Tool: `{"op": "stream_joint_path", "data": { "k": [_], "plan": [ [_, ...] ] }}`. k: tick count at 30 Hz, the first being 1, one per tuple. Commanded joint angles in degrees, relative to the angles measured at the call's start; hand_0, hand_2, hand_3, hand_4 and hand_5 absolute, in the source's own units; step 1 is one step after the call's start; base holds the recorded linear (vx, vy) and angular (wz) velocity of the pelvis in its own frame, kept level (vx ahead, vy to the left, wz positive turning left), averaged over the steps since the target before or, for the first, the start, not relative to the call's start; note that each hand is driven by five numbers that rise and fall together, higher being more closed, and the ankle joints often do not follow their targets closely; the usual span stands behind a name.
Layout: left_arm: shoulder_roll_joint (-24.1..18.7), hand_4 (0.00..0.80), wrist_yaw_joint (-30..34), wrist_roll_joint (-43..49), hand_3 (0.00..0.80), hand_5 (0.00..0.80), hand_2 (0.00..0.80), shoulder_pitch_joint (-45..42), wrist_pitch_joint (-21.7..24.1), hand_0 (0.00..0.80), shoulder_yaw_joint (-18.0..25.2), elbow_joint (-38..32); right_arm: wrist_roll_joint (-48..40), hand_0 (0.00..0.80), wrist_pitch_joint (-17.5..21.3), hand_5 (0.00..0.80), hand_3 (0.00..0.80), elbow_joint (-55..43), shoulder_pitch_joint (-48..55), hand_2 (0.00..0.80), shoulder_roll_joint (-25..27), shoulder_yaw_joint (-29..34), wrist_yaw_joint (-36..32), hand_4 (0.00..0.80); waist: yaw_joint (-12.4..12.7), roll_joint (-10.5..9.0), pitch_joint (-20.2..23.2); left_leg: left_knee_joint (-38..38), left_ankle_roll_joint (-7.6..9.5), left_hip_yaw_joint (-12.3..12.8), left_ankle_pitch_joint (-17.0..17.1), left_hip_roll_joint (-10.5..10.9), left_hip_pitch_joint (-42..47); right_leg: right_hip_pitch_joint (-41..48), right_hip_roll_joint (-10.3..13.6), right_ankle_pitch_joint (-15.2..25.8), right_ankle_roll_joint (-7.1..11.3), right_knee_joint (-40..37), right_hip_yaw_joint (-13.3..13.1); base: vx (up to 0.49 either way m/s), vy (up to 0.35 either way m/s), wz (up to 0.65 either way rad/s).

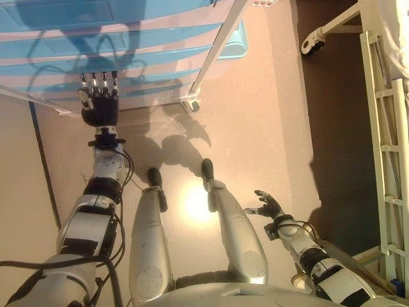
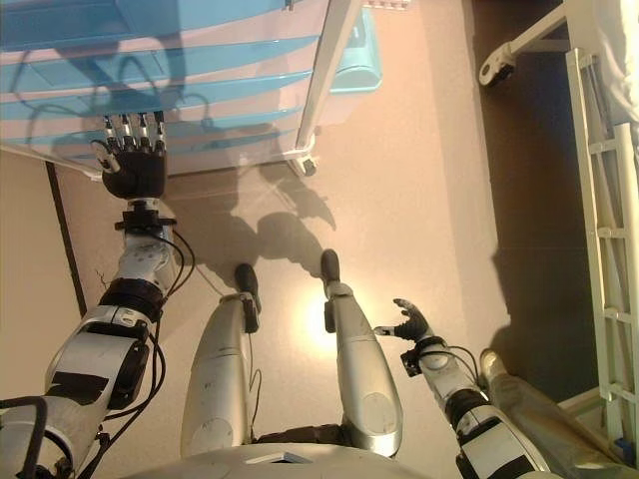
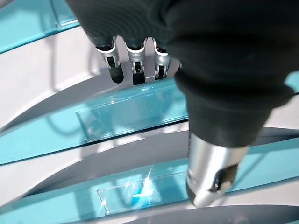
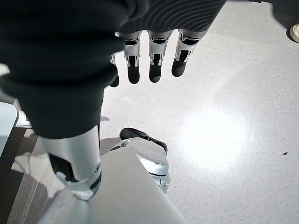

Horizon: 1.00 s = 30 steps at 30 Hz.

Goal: Open the drawer and pick up the medicine

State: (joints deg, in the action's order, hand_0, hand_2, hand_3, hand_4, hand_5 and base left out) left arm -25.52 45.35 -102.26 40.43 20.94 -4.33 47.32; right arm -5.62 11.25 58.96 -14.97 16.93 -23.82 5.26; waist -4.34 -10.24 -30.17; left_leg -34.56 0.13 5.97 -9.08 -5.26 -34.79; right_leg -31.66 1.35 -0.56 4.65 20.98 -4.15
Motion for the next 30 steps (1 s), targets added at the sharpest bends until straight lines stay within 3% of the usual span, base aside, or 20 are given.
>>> {"op": "stream_joint_path", "data": {
  "k": [1, 2, 3, 5, 14, 18, 24, 30],
  "plan": [
    [-8.29, 0.0, 4.29, 4.19, 0.0, 0.0, 0.0, 9.68, 6.71, 0.0, 2.32, -14.14, -0.22, 0.0, 1.34, 0.0, 0.0, -3.66, 4.87, 0.0, -0.56, -4.24, -0.44, 0.0, 1.85, -0.99, 0.38, -3.74, 3.22, 1.62, -6.23, 5.37, -0.16, 4.56, -1.06, 3.8, -1.94, -6.18, 5.0, 0.0, 0.0, 0.0],
    [-8.54, 0.0, 4.35, 4.36, 0.0, 0.0, 0.0, 9.73, 6.9, 0.0, 2.4, -15.01, -0.02, 0.0, 1.24, 0.0, 0.0, -3.75, 4.94, 0.0, -0.52, -4.12, -0.46, 0.0, 1.92, -0.86, 0.38, -3.71, 3.26, 1.56, -6.24, 5.42, -0.15, 4.65, -1.05, 3.75, -1.96, -6.21, 5.0, 0.0, 0.0, 0.0],
    [-8.66, 0.364, 4.54, 4.26, 0.364, 0.364, 0.364, 9.74, 7.14, 0.364, 2.4, -15.95, -0.01, 0.0, 1.4, 0.0, 0.0, -3.61, 5.01, 0.0, -0.41, -4.13, -0.46, 0.0, 2.04, -0.73, 0.38, -3.78, 3.25, 1.48, -6.16, 5.5, -0.23, 4.68, -1.04, 3.72, -2.02, -6.17, 5.09, 0.0, 0.0, 0.0],
    [-8.89, 0.8, 3.91, 5.07, 0.8, 0.8, 0.8, 9.43, 8.11, 0.8, 2.6, -17.73, 0.21, 0.0, 1.41, 0.0, 0.0, -3.82, 5.2, 0.0, -0.24, -3.99, -0.57, 0.0, 2.2, -0.54, 0.38, -3.52, 3.27, 1.36, -6.02, 5.59, -0.16, 4.88, -1.06, 3.64, -2.09, -6.31, 5.12, 0.0, 0.0, 0.0],
    [-8.35, 0.8, 2.13, 5.77, 0.8, 0.8, 0.8, 6.11, 8.06, 0.8, 3.97, -21.19, 1.01, 0.0, 1.9, 0.0, 0.0, -3.81, 4.87, 0.0, -0.56, -3.51, 0.23, 0.0, 3.98, 0.07, 0.38, -0.56, 3.23, -0.12, -5.02, 6.34, 0.8, 6.59, -1.33, 2.46, -2.41, -6.44, 5.26, -0.019, -0.018, 0.01],
    [-7.79, 0.8, -0.5, 6.83, 0.8, 0.8, 0.8, 1.61, 7.93, 0.8, 5.47, -20.7, 0.89, 0.0, 0.87, 0.0, 0.0, -4.56, 4.85, 0.0, -0.77, -3.04, 1.36, 0.0, 5.22, 0.25, 0.38, 2.82, 2.71, -1.55, -2.79, 6.93, 1.78, 7.58, -1.73, 2.2, -2.78, -7.1, 5.46, -0.028, -0.064, 0.1],
    [-2.68, 0.8, -0.52, 7.09, 0.8, 0.8, 0.8, -16.49, 2.09, 0.8, 10.37, -19.55, 1.34, 0.0, -1.65, 0.0, 0.0, -5.9, 5.86, 0.0, -0.34, -0.34, 3.6, 0.0, 8.78, 2.48, 0.38, 7.91, 1.73, -4.74, 0.81, 8.41, 3.43, 9.69, -1.42, 0.52, -3.32, -7.8, 7.21, -0.015, -0.048, 0.26],
    [4.1, 0.8, 0.15, 11.03, 0.8, 0.8, 0.8, -33.33, -6.69, 0.8, 11.97, -12.55, 2.48, 0.0, -2.89, 0.0, 0.0, -5.2, 6.5, 0.0, 1.97, 3.79, 3.67, 0.0, 12.33, 6.52, 0.38, 11.29, 0.82, -7.28, 3.92, 9.41, 5.35, 12.18, -0.27, -2.51, -4.39, -6.46, 10.0, -0.001, 0.02, 0.42]
  ]
}}
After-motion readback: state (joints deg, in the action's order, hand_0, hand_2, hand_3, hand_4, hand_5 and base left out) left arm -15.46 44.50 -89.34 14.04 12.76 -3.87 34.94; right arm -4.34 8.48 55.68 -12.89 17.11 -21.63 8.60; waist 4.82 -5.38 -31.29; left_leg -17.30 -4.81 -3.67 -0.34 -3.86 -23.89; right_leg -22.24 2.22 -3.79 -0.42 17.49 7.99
